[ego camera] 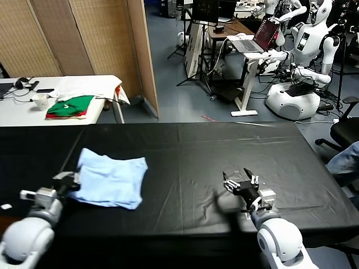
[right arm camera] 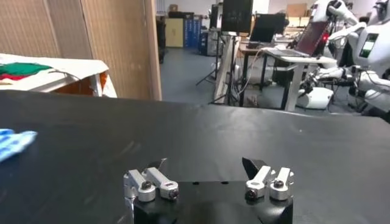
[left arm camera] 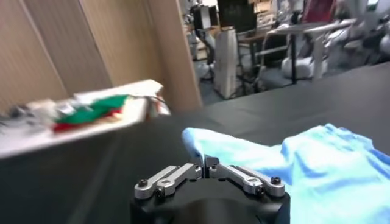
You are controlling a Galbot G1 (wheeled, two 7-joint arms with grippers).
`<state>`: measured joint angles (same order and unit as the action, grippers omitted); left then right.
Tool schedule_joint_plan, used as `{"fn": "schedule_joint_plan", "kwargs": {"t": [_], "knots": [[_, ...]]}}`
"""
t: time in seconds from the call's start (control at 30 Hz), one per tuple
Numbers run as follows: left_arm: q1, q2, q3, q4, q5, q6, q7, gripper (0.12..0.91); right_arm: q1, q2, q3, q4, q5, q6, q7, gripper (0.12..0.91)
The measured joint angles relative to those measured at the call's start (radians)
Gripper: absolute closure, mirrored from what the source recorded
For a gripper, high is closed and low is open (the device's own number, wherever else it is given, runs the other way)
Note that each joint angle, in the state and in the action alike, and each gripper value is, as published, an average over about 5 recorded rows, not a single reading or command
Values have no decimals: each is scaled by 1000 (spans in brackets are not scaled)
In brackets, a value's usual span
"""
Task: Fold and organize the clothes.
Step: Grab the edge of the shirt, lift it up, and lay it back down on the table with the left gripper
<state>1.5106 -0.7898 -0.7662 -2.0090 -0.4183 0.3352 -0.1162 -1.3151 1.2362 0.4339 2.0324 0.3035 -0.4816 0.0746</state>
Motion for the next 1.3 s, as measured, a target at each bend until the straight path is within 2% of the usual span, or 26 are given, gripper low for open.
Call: {"fn": "schedule_joint_plan", "kwargs": {"t": [0.13,0.27,0.37,0.53,0.63,0.73,0.9,1.07,1.17,1.3], "knots": [[24,24,-66,-32,3,2,-15,869,-9,7,-2,-4,-12,2,0,118],[26,0,-70,-89,-35,30,-48,869,-19,18,-5,3,-30,2,0,118],[6,-47,-19,-139,-105,69,-80,869,-29,25,-3,10,-48,3,-2,118],[-62,-167,138,-172,-250,110,-116,869,-48,24,5,12,-58,23,-8,118],[-110,-243,238,-165,-280,107,-112,869,-54,29,0,7,-57,36,-14,118],[-159,-314,328,-143,-266,101,-101,869,-57,33,-11,10,-52,37,-24,118],[-231,-406,440,-89,-271,94,-93,869,-53,28,-30,16,-33,34,-37,118],[-279,-458,507,-35,-299,85,-78,869,-51,28,-42,20,-28,33,-53,118],[-307,-470,543,2,-286,80,-62,869,-57,24,-43,30,-21,33,-66,118],[-345,-486,592,55,-272,77,-58,869,-72,8,-32,48,-2,31,-78,118]]}}
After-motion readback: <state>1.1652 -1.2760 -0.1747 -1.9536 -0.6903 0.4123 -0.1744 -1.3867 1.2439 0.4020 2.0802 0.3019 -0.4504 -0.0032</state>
